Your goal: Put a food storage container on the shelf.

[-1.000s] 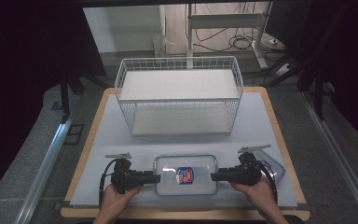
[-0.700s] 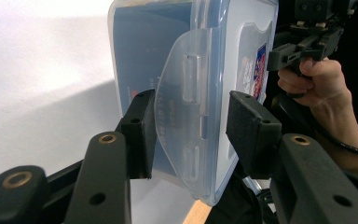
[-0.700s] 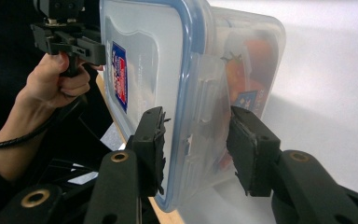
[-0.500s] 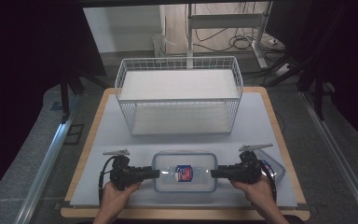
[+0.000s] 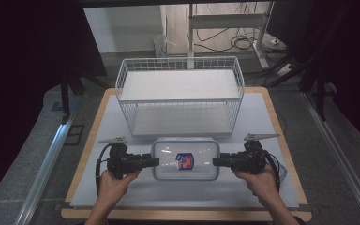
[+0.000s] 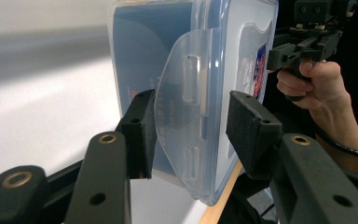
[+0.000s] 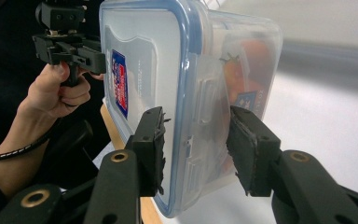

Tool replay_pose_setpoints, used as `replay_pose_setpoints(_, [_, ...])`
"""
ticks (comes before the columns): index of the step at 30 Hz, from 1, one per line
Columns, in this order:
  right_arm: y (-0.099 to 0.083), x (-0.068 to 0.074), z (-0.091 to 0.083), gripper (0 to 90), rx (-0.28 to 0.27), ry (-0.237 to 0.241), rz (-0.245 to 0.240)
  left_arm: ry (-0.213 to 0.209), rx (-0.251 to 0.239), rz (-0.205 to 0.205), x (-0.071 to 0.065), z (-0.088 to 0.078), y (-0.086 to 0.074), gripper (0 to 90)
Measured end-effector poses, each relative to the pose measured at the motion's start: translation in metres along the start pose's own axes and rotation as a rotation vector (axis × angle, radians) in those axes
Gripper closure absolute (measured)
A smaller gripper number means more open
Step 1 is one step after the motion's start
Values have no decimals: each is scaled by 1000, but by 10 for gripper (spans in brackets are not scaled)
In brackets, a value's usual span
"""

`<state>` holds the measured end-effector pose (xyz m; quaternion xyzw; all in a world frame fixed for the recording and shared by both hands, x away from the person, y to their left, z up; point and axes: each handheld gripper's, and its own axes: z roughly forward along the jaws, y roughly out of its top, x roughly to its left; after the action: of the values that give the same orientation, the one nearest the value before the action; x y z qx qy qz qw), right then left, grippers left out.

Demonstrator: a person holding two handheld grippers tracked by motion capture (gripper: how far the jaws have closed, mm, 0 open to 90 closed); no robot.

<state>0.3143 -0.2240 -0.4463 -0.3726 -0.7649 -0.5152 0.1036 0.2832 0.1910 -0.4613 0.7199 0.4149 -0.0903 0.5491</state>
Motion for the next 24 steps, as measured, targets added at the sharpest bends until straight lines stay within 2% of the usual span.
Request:
replay_pose_setpoints(1, [8,2,-3,573,-9,-1,-14,2,-6,16,-2,-2,8,540])
replay_pose_setpoints(2, [12,4,-4,573,-9,-2,-19,2,-6,16,-2,-2,8,540])
replay_pose_setpoints(3, [16,5,-5,573,-13,-3,-30,2,-11,26,-4,-5,16,540])
replay_pose_setpoints(4, [16,5,-5,573,-13,-3,-30,2,-11,26,-4,-5,16,540])
replay_pose_setpoints(5, [24,6,-7,574,-19,-1,-40,3,-19,30,-6,-7,22,540])
replay_pose_setpoints(10, [38,9,-9,574,-28,2,-51,8,-30,44,-9,-12,36,540])
replay_pose_setpoints(17, [70,15,-12,573,-63,9,-73,27,-57,63,-16,-25,69,540])
replay_pose_setpoints(18, [75,16,-13,572,-68,8,-76,27,-57,63,-16,-25,69,539])
replay_pose_setpoints(19, [75,16,-13,572,-68,8,-76,30,-56,65,-17,-26,74,539])
replay_pose_setpoints(21, [88,17,-14,570,-83,2,-78,34,-59,67,-17,-28,86,539])
replay_pose_setpoints(22, [88,17,-14,570,-83,2,-78,34,-59,67,-17,-28,86,539])
replay_pose_setpoints(23, [96,17,-15,569,-93,-3,-79,33,-63,70,-16,-29,95,539])
replay_pose_setpoints(24, [96,17,-15,569,-93,-3,-79,33,-63,70,-16,-29,95,539])
